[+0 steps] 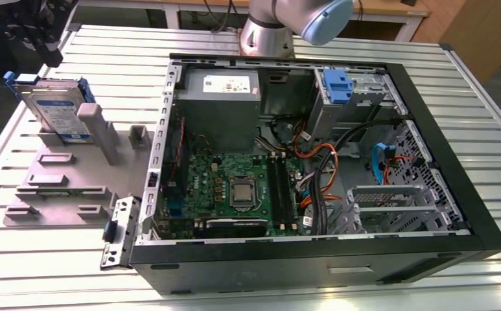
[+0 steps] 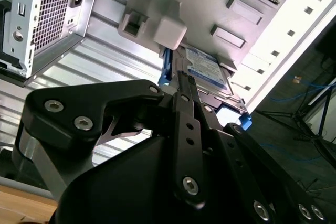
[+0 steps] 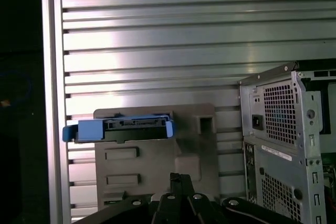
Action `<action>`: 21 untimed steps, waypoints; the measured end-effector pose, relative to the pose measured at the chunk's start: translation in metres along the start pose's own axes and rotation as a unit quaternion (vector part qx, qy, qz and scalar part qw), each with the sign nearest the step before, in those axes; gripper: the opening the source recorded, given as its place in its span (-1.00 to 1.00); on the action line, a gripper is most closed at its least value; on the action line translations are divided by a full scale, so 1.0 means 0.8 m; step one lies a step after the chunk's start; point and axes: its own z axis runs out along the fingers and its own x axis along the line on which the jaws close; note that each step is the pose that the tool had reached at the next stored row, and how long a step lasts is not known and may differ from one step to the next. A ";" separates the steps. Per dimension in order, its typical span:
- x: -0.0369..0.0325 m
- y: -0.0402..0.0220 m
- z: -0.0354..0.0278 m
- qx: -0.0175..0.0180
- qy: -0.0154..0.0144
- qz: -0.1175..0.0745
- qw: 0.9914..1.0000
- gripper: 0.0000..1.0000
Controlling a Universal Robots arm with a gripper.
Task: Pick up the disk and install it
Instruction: 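Reach for the disk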
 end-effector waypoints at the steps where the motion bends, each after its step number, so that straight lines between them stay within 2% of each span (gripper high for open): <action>1: 0.0019 -0.0002 0.0000 0.000 0.000 0.000 1.000 -0.79; 8: 0.0132 -0.0010 -0.0004 0.000 0.000 0.000 1.000 -0.79; 21: 0.0281 -0.0021 -0.0007 0.000 0.000 0.000 1.000 -0.79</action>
